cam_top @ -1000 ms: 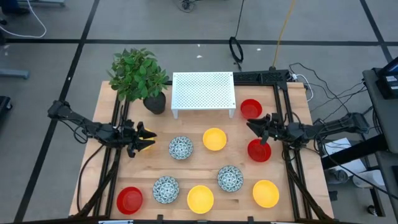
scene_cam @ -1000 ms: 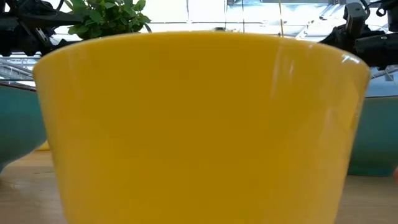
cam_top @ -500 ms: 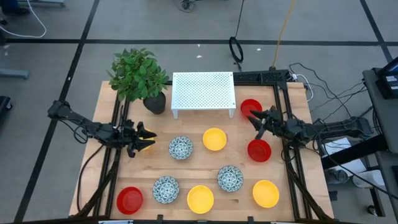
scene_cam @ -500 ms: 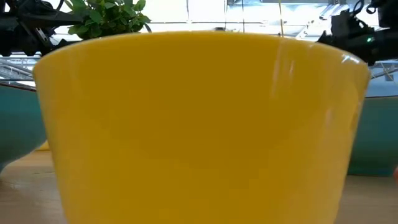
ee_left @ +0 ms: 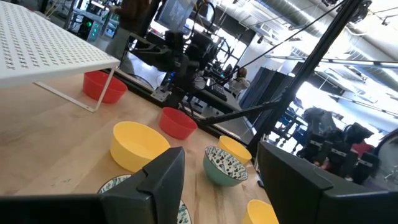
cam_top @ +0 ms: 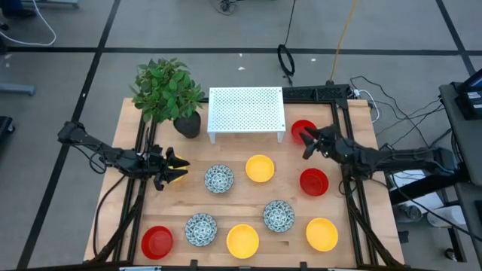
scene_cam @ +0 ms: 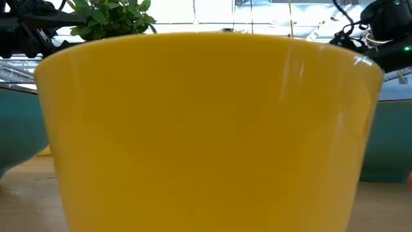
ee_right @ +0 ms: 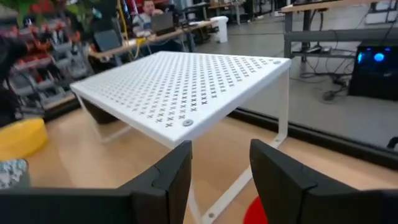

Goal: Pick & Place Mini bowls
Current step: Put the red bowl on the shelf

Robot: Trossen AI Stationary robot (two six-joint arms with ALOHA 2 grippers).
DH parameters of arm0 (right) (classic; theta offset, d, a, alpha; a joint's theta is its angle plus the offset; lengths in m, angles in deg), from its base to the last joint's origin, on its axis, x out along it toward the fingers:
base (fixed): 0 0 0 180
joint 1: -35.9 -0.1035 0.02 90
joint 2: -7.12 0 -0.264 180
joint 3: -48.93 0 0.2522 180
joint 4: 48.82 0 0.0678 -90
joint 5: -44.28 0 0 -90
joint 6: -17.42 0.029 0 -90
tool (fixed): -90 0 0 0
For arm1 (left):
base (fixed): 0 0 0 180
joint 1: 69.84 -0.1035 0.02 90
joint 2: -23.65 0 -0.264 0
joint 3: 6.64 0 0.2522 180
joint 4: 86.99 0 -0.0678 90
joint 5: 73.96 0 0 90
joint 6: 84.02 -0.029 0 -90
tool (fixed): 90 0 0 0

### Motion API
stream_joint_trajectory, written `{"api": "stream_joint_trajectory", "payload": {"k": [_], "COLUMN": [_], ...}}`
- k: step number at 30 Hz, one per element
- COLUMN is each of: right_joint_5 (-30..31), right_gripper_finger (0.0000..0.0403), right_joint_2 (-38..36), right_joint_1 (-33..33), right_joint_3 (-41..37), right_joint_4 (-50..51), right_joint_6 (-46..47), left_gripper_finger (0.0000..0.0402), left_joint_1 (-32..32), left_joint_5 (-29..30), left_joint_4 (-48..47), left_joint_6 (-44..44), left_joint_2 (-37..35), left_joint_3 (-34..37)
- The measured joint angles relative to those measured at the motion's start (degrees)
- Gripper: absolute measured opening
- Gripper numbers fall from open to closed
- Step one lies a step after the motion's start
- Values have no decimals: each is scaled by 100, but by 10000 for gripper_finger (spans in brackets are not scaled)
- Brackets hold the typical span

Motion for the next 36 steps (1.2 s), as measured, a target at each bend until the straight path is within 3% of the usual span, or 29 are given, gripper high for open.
{"api": "stream_joint_trajectory", "payload": {"k": [8, 12, 22, 30, 36], "right_joint_5": [-212, -429, -2629, -3355, -3342], "right_gripper_finger": [153, 153, 153, 157, 205], "right_joint_2": [523, 816, 1836, 2494, 2989], "right_joint_1": [661, 975, 1802, 1981, 2001], "right_joint_3": [571, 1123, 2723, 2943, 2943], "right_joint_4": [124, 1148, 4544, 4721, 4728], "right_joint_6": [-455, -125, 1107, 428, -300], "left_gripper_finger": [207, 207, 207, 207, 207], "left_joint_1": [0, 2, 0, 1, 0], "left_joint_5": [0, 0, 0, 0, 2], "left_joint_4": [0, -2, 0, -1, 0], "left_joint_6": [0, 0, 0, 0, 0], "left_joint_2": [0, 0, 0, 0, 0], "left_joint_3": [0, 0, 0, 0, 0]}}
